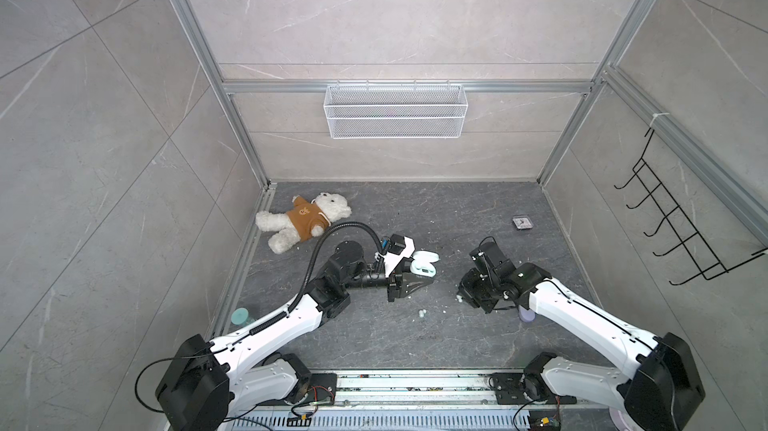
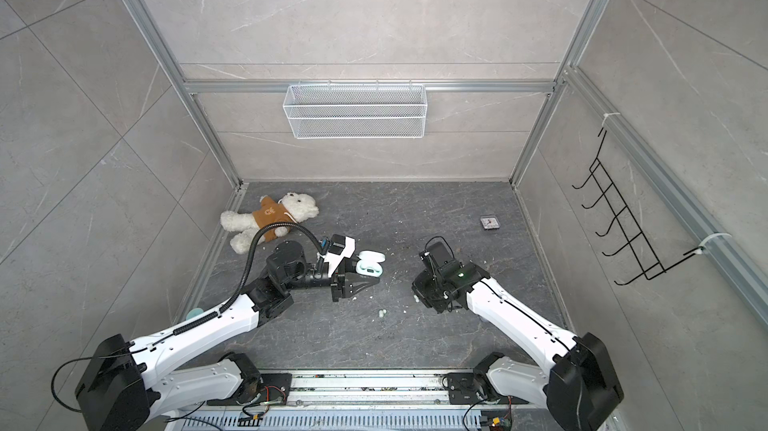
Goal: Insert the wireless bluetooth earbuds into the charging case
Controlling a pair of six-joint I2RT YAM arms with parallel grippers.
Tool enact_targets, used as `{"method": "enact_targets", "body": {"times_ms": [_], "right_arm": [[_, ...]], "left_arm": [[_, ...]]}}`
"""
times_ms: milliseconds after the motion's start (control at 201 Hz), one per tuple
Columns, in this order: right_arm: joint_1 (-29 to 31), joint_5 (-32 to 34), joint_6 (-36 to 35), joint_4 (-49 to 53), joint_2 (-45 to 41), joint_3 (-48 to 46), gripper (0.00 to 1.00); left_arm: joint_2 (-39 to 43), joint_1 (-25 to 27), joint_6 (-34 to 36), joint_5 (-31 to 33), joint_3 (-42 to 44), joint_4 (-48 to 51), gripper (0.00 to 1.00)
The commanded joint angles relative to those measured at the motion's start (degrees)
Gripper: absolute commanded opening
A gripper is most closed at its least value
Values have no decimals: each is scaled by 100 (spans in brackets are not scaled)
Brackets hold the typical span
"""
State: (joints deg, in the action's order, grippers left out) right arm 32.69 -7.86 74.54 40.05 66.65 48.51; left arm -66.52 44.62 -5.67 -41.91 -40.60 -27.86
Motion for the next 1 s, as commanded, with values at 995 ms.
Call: {"method": "enact_targets", "body": {"times_ms": [995], "right_arm": [[181,-1458,-2865,217,-786,3036,6]], "left_arm": [[-1109,-188,-640,-653,-999,-1681,30]]}}
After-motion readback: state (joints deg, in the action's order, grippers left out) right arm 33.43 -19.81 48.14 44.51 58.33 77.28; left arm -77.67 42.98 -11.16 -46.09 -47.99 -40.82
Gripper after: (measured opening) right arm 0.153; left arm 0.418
